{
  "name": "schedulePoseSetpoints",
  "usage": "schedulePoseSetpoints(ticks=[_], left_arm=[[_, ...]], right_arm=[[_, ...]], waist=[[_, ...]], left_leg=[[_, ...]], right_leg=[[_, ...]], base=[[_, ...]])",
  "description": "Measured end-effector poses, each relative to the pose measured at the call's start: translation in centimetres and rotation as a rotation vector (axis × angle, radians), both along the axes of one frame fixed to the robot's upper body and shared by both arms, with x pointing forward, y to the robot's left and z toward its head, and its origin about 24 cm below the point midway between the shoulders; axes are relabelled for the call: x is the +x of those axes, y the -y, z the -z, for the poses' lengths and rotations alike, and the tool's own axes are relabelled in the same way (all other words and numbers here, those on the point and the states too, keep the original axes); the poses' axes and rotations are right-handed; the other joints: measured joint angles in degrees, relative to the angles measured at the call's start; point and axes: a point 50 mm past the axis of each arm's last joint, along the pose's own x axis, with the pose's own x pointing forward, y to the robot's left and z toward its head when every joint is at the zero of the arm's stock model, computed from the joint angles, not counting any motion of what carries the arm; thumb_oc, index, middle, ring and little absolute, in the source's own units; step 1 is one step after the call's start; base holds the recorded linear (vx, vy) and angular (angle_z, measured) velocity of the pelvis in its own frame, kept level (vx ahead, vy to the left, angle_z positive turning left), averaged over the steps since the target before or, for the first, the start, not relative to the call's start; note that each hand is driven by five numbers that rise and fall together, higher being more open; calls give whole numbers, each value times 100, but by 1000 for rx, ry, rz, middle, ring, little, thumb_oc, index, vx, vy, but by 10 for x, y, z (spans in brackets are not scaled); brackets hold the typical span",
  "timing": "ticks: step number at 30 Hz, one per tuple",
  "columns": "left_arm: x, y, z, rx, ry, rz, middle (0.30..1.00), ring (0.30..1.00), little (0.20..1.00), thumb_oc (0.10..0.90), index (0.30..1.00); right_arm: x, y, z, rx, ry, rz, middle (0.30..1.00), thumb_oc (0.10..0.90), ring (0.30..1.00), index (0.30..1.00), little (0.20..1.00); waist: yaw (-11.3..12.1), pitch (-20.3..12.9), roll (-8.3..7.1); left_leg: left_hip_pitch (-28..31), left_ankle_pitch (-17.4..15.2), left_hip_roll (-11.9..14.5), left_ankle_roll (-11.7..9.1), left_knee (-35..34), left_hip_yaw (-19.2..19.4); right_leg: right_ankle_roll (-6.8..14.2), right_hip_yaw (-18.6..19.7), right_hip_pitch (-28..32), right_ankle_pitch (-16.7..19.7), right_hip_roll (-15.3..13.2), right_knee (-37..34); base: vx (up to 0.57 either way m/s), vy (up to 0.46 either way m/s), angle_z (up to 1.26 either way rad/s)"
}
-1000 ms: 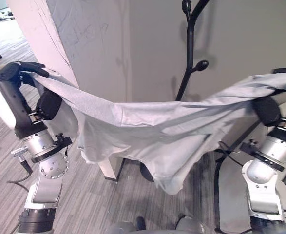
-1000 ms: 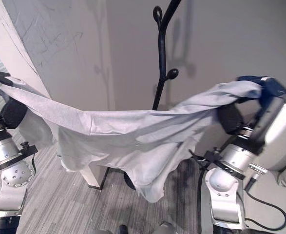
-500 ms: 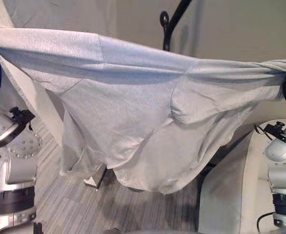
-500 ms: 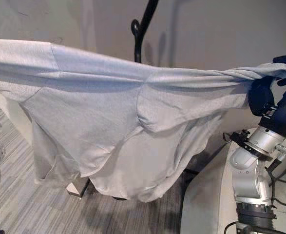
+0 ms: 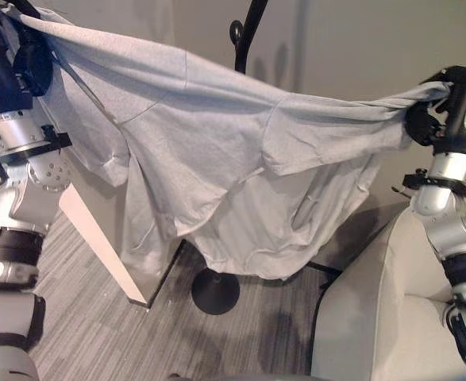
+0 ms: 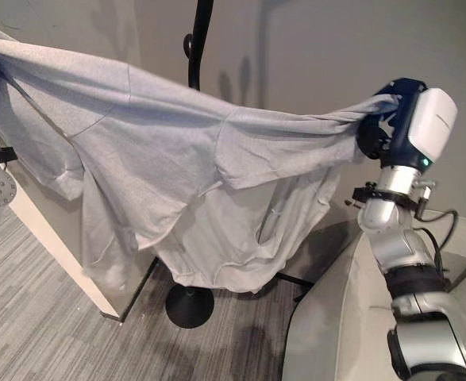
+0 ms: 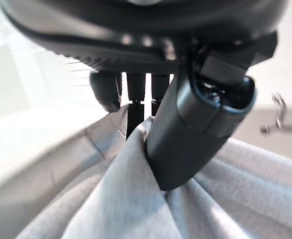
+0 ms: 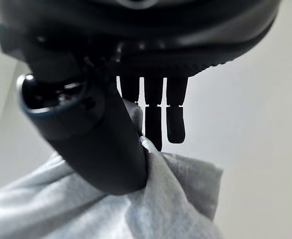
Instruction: Hang the clothes on the sofa on the clothes rack.
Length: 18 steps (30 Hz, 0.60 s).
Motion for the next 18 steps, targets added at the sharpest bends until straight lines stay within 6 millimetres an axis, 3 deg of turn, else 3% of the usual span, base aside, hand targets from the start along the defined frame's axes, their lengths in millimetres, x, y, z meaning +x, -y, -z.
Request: schedulePoseSetpoints(ticks=[3,6,10,12,14,18], left_arm=[[16,0,-1,73,-72,-49,300,300,300,400,300],[19,-2,-4,73,-121,-60,300,300,300,400,300],[20,-8,1,67,-159,-83,300,300,300,400,300],[20,-10,4,70,-179,-91,300,300,300,400,300],[19,-15,21,49,-232,-112,300,300,300,400,300],[17,-13,78,-5,-395,-98,300,300,300,400,300]], right_arm=[[11,3,-14,-78,-41,20,300,400,300,300,300],[13,2,-34,-117,-12,13,300,400,300,300,300],[13,4,-30,-124,-36,16,300,400,300,300,300],[12,7,-21,-128,-74,20,300,400,300,300,300],[8,11,0,-129,-152,13,300,400,300,300,300],[-7,22,54,-134,-335,20,300,400,300,300,300]], waist=[[88,-18,72],[54,-42,174],[-12,-68,209],[-42,-109,255],[-45,-173,351],[-41,-318,490]], left_leg=[[-74,33,85,-34,-17,3],[-212,165,241,-59,-11,281],[-203,201,262,-61,-28,309],[-192,250,262,-57,-91,311],[-191,261,265,-56,-103,316],[-187,276,323,-75,-176,477]], right_leg=[[-67,-77,-46,-53,51,78],[-122,-160,-218,-73,73,201],[-136,-167,-223,-85,92,241],[-139,-168,-250,-86,92,262],[-141,-170,-256,-89,94,280],[-196,-257,-242,-131,90,275]], base=[[28,-19,13],[46,-24,12],[6,-8,0],[-2,-16,1],[0,0,0],[-27,-4,11]])
